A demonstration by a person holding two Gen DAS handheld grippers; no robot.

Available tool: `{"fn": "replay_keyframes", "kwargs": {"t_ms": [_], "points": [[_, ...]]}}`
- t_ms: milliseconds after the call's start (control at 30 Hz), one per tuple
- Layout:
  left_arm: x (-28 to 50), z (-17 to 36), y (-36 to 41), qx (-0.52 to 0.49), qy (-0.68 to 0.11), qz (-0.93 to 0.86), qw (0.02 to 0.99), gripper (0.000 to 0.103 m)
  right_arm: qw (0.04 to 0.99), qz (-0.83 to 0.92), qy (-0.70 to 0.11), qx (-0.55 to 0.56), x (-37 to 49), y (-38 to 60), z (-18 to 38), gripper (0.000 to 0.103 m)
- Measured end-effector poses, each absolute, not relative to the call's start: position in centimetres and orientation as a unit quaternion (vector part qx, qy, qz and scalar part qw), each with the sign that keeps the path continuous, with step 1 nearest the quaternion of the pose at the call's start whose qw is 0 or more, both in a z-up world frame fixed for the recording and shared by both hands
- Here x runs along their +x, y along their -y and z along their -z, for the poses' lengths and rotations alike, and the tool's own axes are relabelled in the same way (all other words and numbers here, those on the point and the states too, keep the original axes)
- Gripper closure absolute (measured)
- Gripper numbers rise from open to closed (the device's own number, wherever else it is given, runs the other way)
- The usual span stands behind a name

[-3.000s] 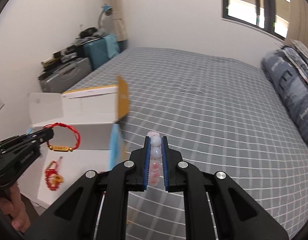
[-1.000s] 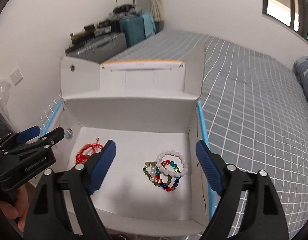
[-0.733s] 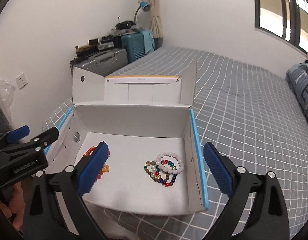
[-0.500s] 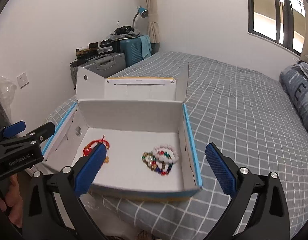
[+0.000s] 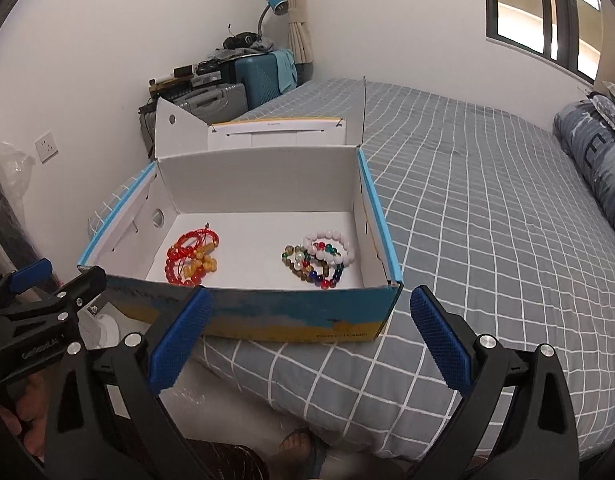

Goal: Organize jewelry

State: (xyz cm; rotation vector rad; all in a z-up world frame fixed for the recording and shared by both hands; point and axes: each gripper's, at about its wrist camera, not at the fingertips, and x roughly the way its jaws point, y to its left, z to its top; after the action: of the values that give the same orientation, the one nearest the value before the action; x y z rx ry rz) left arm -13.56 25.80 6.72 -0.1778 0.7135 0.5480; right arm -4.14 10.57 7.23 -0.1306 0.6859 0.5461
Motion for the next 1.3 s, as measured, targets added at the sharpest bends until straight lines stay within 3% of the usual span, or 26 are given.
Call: {"fn": "replay_keyframes", "kwargs": {"t_ms": [1300], "points": [[-12.4, -6.2, -25.1, -0.084, -0.359, -0.269, 0.89, 0.006, 0.907, -0.257, -0.328, -0.064, -3.8, -10.3, -7.5, 0.008]]}}
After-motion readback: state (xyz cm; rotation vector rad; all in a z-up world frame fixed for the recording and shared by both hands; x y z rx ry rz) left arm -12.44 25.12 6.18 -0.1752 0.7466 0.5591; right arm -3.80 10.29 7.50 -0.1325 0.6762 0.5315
